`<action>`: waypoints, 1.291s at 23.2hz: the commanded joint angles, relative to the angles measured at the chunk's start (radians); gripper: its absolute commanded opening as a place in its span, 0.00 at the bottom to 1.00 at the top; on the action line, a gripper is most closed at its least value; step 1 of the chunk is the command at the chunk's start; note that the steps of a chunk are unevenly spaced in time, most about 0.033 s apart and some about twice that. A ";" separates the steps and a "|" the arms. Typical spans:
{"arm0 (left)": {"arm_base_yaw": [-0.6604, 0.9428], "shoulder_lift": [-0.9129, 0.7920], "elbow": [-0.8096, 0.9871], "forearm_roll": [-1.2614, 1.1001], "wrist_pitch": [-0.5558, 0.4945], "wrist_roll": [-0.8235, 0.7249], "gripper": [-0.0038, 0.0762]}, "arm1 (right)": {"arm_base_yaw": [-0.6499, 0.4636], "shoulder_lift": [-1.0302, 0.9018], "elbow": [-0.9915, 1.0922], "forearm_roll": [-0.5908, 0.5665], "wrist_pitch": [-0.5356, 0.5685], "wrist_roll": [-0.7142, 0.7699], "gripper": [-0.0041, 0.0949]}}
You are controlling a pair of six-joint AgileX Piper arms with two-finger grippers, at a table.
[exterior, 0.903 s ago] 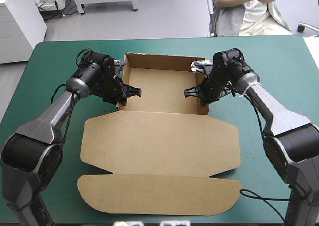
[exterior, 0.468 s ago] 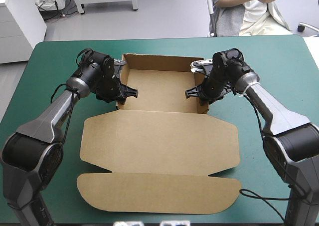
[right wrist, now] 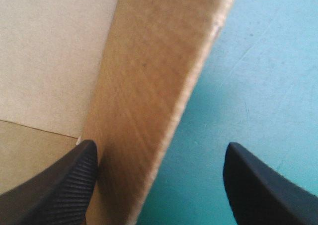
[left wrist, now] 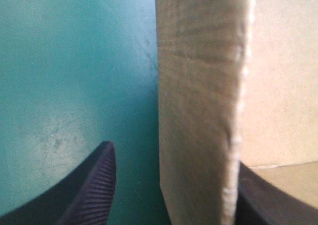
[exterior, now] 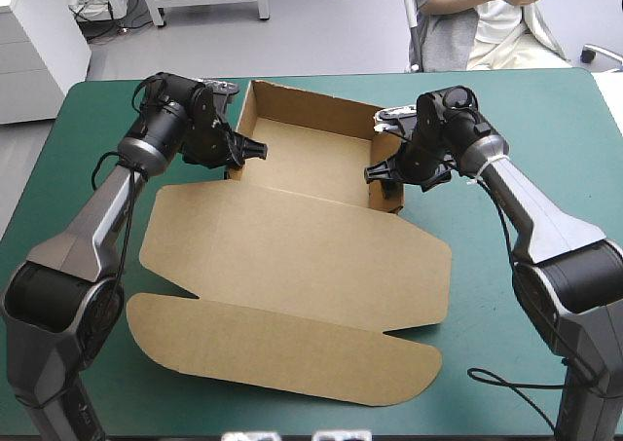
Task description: Fold the box
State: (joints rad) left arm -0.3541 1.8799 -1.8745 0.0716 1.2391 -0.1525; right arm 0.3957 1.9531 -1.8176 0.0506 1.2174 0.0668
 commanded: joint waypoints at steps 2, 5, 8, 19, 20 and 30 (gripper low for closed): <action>0.004 -0.039 -0.032 -0.010 -0.006 -0.002 0.52 | -0.011 -0.052 -0.030 0.004 -0.003 -0.007 0.71; 0.004 -0.041 -0.044 -0.005 -0.011 0.000 0.52 | -0.011 -0.052 -0.030 0.021 -0.007 -0.007 0.71; 0.004 -0.042 -0.076 0.006 -0.004 0.000 0.52 | -0.011 -0.052 -0.030 0.021 -0.032 -0.003 0.71; 0.004 -0.085 -0.198 -0.002 0.050 0.059 0.04 | -0.011 -0.054 -0.251 0.004 0.036 0.033 0.71; 0.004 -0.106 -0.198 -0.002 0.050 0.059 0.04 | -0.011 -0.058 -0.251 0.003 0.036 0.037 0.71; 0.004 -0.367 -0.189 -0.029 0.039 0.120 0.04 | -0.011 -0.062 -0.251 0.061 0.036 0.079 0.71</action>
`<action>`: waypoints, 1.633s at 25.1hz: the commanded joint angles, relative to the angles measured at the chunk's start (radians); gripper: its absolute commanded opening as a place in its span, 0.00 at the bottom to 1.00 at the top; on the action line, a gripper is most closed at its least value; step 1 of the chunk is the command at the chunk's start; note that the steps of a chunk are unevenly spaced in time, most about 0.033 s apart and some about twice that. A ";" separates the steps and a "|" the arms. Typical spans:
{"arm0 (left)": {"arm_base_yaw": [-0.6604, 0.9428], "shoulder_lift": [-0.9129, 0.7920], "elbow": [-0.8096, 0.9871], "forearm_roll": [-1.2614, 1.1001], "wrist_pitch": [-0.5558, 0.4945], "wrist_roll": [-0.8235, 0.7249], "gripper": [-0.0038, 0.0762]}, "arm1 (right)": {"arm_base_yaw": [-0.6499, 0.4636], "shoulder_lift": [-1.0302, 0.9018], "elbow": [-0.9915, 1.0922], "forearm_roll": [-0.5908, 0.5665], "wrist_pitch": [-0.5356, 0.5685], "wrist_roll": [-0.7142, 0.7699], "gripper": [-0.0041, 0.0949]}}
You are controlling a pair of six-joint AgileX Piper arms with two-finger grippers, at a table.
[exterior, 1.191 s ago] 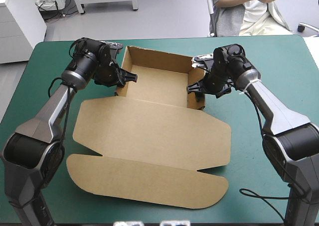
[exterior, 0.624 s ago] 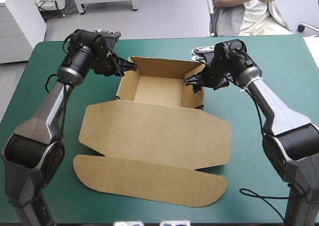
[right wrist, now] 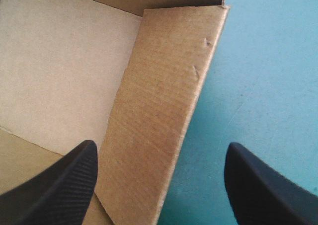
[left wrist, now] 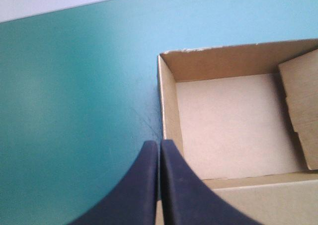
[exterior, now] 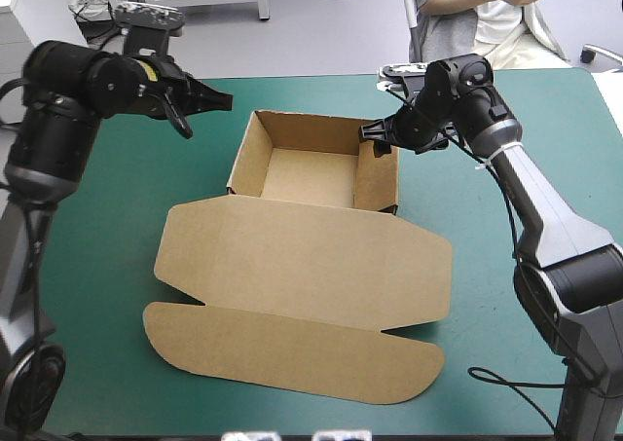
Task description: Fold the box
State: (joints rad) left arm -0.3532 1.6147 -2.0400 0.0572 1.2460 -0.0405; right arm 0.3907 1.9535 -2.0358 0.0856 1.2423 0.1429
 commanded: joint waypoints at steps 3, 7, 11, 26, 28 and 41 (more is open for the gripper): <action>0.003 -0.160 0.004 -0.014 0.033 0.027 0.04 | -0.006 -0.062 -0.032 0.035 0.011 0.006 0.71; 0.003 -0.284 0.115 -0.014 0.028 0.027 0.04 | -0.006 -0.062 -0.032 0.035 0.011 0.006 0.71; 0.003 -0.450 0.296 -0.014 -0.005 0.027 0.04 | -0.006 -0.058 -0.010 0.035 0.011 0.010 0.71; 0.003 -1.357 1.366 -0.057 -0.408 0.015 0.04 | -0.006 0.022 0.149 0.122 -0.007 -0.001 0.70; 0.003 -1.431 1.415 -0.057 -0.426 0.015 0.04 | -0.006 0.035 0.149 0.135 0.000 -0.001 0.66; 0.003 -1.552 1.510 -0.057 -0.428 0.015 0.04 | -0.026 0.042 0.054 0.143 0.011 -0.084 0.02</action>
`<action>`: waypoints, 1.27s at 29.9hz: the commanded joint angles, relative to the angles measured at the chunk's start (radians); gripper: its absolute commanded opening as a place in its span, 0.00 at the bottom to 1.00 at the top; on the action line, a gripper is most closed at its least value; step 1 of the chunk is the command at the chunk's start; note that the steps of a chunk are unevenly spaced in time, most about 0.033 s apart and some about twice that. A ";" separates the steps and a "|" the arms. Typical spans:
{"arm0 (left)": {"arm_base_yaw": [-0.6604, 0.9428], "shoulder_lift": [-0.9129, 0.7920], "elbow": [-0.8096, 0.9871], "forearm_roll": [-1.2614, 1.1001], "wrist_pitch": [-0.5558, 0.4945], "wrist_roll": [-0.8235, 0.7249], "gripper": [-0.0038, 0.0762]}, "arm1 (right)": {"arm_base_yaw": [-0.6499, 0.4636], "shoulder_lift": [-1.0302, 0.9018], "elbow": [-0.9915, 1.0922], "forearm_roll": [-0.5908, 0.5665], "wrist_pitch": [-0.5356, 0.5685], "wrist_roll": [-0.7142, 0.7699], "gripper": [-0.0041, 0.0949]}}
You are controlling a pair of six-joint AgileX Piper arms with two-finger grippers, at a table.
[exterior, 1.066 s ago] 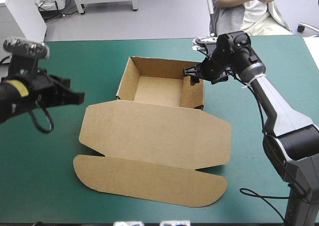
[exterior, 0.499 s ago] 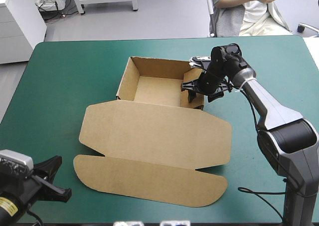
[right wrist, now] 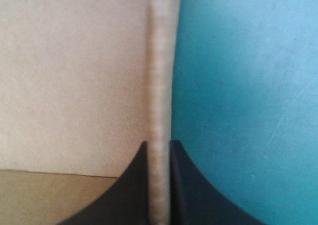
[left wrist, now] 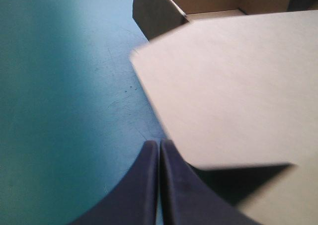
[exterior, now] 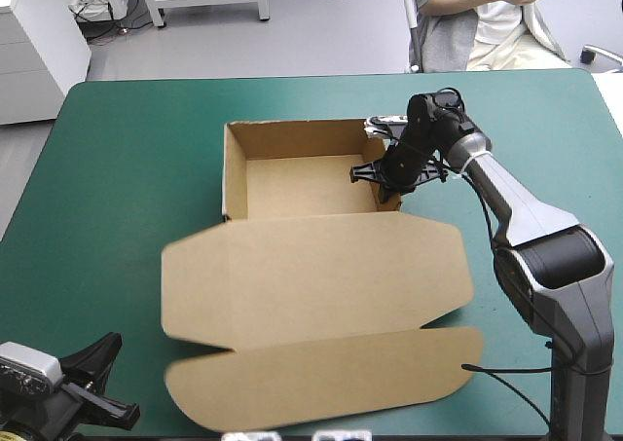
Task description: Fold the box
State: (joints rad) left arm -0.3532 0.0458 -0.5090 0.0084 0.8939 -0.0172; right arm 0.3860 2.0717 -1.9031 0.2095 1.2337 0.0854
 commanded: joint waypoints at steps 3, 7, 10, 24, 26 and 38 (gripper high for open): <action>0.003 0.016 -0.021 -0.008 -0.076 -0.008 0.04 | -0.064 -0.099 -0.166 0.004 0.019 -0.056 0.02; 0.003 0.016 -0.021 -0.008 -0.060 -0.008 0.04 | -0.184 -0.132 -0.270 -0.067 0.019 -0.085 0.02; 0.003 0.016 -0.021 -0.008 -0.048 -0.008 0.04 | -0.309 -0.150 -0.299 -0.109 0.019 -0.135 0.02; 0.003 0.016 -0.021 -0.008 -0.046 -0.008 0.04 | -0.775 -0.003 -0.254 -0.039 0.019 -0.154 0.02; 0.003 0.016 -0.021 -0.008 -0.046 -0.008 0.04 | -0.780 0.023 -0.254 -0.032 0.019 -0.154 0.03; 0.003 0.016 -0.021 -0.008 -0.061 -0.008 0.04 | -0.802 0.079 -0.254 0.048 0.019 -0.207 0.59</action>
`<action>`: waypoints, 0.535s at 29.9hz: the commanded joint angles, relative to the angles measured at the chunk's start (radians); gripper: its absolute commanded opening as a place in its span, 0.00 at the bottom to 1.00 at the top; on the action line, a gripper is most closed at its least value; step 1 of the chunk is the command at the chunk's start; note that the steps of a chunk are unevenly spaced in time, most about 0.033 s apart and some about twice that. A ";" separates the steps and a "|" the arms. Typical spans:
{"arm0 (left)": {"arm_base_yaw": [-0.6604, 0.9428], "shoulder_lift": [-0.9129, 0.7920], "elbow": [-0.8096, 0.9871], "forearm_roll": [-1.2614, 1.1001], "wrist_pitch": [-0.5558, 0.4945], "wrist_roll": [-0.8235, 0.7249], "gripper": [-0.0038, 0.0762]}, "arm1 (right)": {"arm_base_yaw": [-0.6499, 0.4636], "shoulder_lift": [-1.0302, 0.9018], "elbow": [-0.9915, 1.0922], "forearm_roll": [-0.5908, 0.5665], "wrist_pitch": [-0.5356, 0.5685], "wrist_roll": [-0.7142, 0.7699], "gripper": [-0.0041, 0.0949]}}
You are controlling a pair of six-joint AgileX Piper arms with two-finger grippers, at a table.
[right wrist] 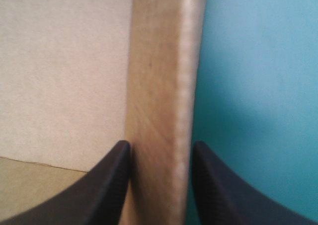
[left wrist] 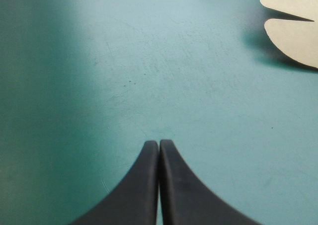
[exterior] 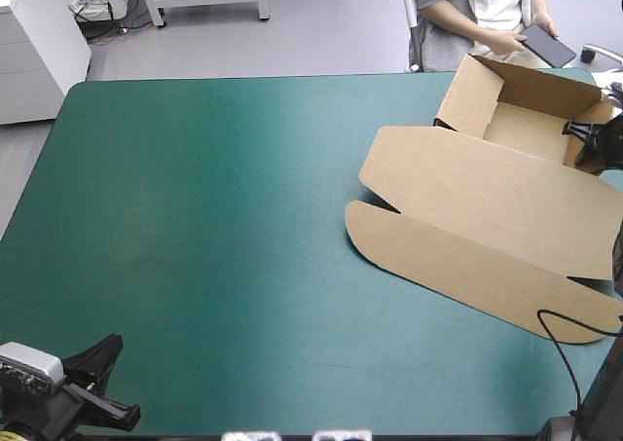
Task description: Fold the box
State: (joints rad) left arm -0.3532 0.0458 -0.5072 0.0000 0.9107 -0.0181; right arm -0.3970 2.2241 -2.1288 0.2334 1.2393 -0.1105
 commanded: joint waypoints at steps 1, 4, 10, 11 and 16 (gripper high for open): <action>0.003 0.016 -0.023 0.000 -0.078 -0.007 0.04 | -0.025 -0.078 -0.028 0.023 0.014 -0.011 0.67; 0.003 0.016 -0.023 0.000 -0.078 -0.007 0.04 | -0.031 -0.114 -0.028 0.025 0.014 -0.011 0.79; 0.003 0.016 -0.023 -0.029 -0.053 -0.007 0.04 | -0.035 -0.244 -0.028 0.140 0.016 0.006 0.73; 0.003 0.016 -0.023 -0.032 -0.039 -0.007 0.04 | -0.031 -0.267 -0.028 0.200 0.016 -0.021 0.68; 0.003 0.016 -0.023 -0.027 -0.018 -0.007 0.04 | 0.055 -0.362 -0.028 0.264 0.016 -0.104 0.15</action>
State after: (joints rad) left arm -0.3532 0.0458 -0.5072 -0.0207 0.9504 -0.0181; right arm -0.3866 1.9618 -2.1288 0.4369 1.2405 -0.1704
